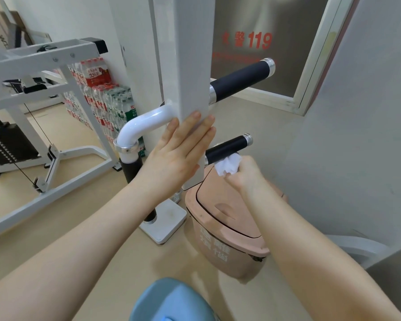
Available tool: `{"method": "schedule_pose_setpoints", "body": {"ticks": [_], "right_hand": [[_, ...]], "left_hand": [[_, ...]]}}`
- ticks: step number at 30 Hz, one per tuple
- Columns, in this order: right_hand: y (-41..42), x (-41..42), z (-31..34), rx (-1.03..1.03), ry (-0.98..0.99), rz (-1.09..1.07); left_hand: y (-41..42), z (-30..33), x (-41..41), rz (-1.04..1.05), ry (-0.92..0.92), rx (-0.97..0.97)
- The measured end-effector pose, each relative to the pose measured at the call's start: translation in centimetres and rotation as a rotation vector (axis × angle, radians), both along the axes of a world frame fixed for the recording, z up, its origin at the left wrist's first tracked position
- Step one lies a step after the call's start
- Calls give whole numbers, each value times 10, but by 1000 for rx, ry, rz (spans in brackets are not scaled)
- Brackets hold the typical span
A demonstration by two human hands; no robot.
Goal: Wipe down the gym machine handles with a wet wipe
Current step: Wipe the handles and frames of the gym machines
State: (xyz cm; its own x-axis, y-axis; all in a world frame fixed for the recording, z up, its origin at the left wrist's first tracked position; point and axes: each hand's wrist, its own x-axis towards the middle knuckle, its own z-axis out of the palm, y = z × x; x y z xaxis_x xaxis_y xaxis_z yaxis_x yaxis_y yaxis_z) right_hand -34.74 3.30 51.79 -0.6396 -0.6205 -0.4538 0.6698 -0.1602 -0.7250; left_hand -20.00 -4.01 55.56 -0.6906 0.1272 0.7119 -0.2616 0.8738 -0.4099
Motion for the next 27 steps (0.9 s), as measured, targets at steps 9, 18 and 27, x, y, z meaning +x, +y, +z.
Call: {"method": "schedule_pose_setpoints", "body": {"ticks": [9,18,27], "right_hand": [[20,10,-7,112,450,97],[4,15,-13,144,1744,102],[8,-24,-11,497,1910,144]], "left_hand": [[-3,-1,-2,82,-61,-26],[-3,0,-1,71,-70,-32],[0,-1,-3,50,-37,-46]]}}
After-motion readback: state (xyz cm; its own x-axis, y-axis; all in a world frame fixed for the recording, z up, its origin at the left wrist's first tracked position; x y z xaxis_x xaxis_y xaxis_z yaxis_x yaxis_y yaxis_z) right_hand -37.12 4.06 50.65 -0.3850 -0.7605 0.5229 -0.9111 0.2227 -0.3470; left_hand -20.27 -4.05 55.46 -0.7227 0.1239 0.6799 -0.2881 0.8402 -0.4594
